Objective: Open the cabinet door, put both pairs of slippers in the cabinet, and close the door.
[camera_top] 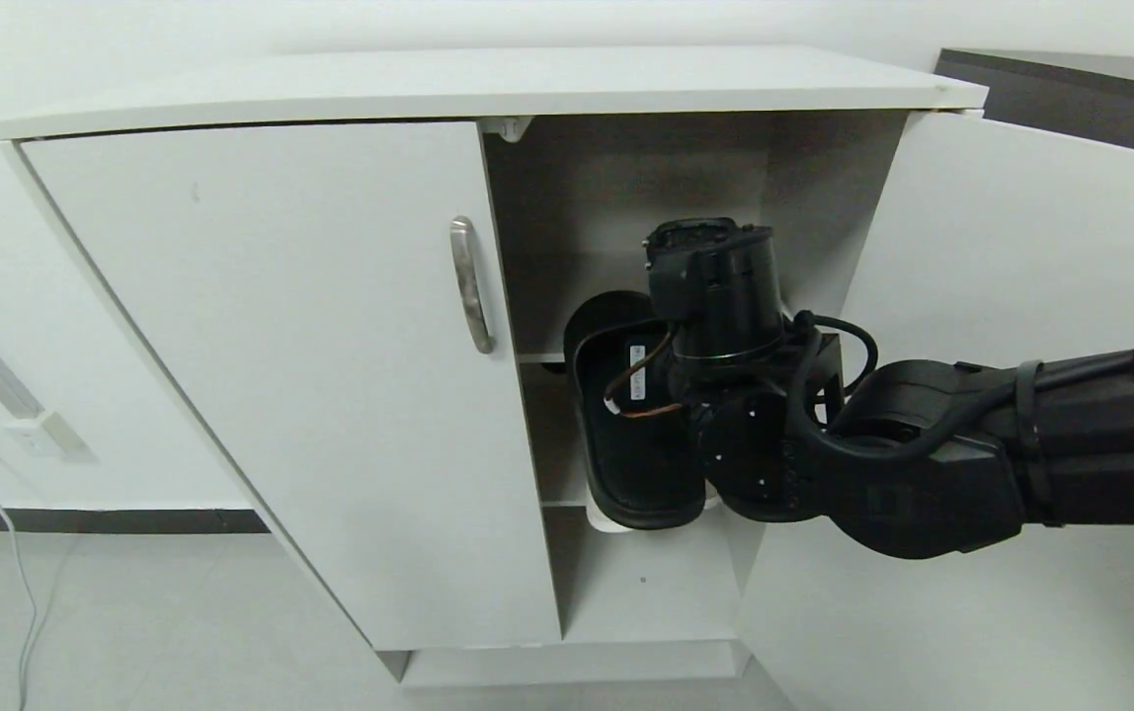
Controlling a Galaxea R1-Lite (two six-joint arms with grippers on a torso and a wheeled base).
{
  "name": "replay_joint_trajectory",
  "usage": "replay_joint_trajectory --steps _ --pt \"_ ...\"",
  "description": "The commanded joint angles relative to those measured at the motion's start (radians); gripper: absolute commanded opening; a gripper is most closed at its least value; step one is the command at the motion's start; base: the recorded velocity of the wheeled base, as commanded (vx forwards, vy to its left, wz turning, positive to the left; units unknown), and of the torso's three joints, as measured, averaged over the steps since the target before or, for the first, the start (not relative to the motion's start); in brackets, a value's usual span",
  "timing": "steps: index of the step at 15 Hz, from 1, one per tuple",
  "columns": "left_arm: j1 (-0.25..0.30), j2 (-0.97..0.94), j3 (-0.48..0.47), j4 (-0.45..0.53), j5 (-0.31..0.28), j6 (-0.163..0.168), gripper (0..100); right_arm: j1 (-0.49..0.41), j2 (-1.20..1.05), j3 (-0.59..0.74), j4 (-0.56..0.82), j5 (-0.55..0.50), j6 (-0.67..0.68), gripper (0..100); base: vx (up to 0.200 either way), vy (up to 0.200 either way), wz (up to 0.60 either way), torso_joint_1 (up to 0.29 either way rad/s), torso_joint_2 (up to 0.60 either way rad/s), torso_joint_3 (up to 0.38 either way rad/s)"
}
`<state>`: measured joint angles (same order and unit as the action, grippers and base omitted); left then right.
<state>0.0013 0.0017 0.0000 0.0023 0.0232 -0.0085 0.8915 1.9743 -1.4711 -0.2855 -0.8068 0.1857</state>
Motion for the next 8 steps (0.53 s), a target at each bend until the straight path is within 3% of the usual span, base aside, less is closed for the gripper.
replay_joint_trajectory --steps 1,6,8 --pt "0.0 0.0 0.0 0.001 0.0 -0.001 0 0.0 0.0 -0.002 0.0 0.0 0.0 0 0.2 0.0 0.0 -0.007 0.0 0.002" --pt "0.0 0.0 0.0 -0.001 0.0 -0.001 0 -0.014 0.051 -0.075 0.003 0.0 -0.002 0 0.2 0.0 0.0 0.003 0.0 0.002" --pt "0.0 0.0 0.0 -0.001 0.001 -0.001 0 -0.013 0.072 -0.112 0.035 0.0 -0.002 0 0.0 0.0 0.0 0.0 0.0 0.0"
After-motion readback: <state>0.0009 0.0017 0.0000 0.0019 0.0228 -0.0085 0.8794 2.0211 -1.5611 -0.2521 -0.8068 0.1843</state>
